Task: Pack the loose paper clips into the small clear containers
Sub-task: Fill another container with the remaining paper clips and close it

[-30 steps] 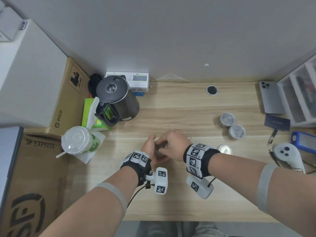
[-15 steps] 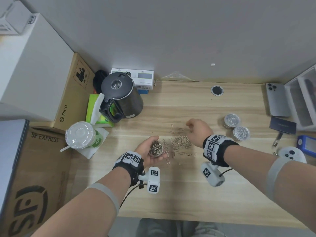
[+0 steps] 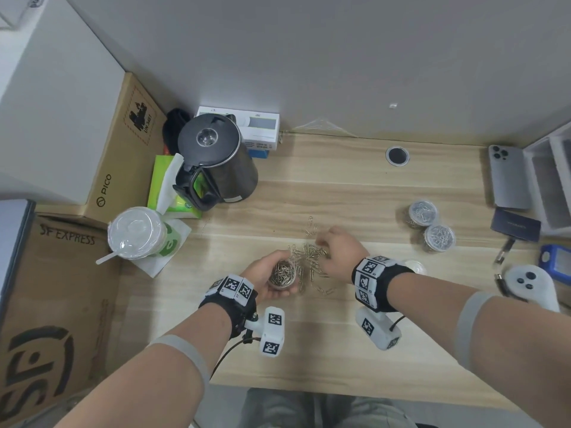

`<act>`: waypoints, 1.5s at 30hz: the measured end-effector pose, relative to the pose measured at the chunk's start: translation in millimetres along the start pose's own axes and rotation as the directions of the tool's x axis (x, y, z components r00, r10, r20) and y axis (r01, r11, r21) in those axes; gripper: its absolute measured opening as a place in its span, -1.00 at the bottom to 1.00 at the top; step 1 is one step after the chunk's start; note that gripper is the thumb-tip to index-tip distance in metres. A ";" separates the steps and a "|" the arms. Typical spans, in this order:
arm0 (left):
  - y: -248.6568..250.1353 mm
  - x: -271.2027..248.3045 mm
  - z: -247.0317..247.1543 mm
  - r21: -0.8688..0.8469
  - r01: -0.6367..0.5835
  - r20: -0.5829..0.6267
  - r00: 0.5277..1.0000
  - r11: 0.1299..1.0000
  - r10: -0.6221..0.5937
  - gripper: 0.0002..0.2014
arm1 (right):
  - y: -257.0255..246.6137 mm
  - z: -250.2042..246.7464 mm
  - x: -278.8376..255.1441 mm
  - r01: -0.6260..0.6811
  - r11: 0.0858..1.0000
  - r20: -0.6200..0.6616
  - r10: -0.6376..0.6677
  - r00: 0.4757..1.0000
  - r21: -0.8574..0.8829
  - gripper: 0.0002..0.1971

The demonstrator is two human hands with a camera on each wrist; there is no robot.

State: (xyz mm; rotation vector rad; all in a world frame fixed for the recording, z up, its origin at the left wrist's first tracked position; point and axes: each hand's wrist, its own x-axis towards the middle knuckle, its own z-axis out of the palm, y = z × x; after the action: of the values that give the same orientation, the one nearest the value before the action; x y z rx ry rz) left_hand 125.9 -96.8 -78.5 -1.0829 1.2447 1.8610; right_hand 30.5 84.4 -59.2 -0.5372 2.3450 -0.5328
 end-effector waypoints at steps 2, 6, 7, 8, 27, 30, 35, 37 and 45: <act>0.9 1.6 0.6 0.001 -0.007 0.016 1.000 1.000 0.007 -0.55 | -1.2 -5.7 6.9 0.000 1.000 -0.067 -0.002 0.998 -0.025 -0.58; -0.7 0.1 -3.5 -0.011 -0.012 0.009 1.000 1.000 0.012 -0.51 | -14.7 -17.5 30.4 0.028 0.989 -0.035 -0.034 0.999 -0.145 -0.51; -1.3 -0.5 -5.0 -0.016 -0.006 0.001 1.000 1.000 0.006 -0.53 | -18.5 -17.8 35.3 0.058 0.981 -0.007 -0.060 0.998 -0.183 -0.51; -1.6 -1.2 -6.5 -0.021 0.002 -0.009 1.000 1.000 -0.003 -0.55 | -22.4 -17.6 38.7 0.091 0.972 0.018 -0.089 0.996 -0.216 -0.52; 32.2 -9.5 -4.4 0.035 -0.124 -0.105 0.986 0.992 0.127 -0.58 | 31.6 -24.2 -23.0 -0.148 0.962 0.075 0.169 0.983 -0.227 -0.34; 36.0 -10.9 0.1 0.091 -0.112 -0.107 0.987 0.990 0.121 -0.72 | 42.0 -20.3 -34.2 -0.220 0.954 0.060 0.236 0.970 -0.204 -0.45; 27.9 -3.9 6.5 0.198 -0.049 -0.079 0.995 0.979 0.065 -0.67 | 40.0 -7.4 -39.1 -0.230 0.963 0.026 0.236 0.971 -0.143 -0.51; 21.7 -0.4 14.0 0.211 -0.032 -0.057 0.997 0.977 0.045 -0.64 | 34.8 -1.0 -35.5 -0.208 0.973 0.014 0.210 0.978 -0.096 -0.51; 10.6 3.6 37.1 0.169 -0.053 0.014 0.999 0.984 0.052 -0.77 | 15.1 15.4 -22.7 -0.090 0.996 -0.024 0.089 0.996 -0.028 -0.47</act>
State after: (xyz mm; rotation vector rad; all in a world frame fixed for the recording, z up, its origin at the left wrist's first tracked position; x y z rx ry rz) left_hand 104.9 -65.5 -69.6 -0.9576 1.4105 1.7601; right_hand 53.3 104.9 -65.9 -0.4393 2.3889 -0.4665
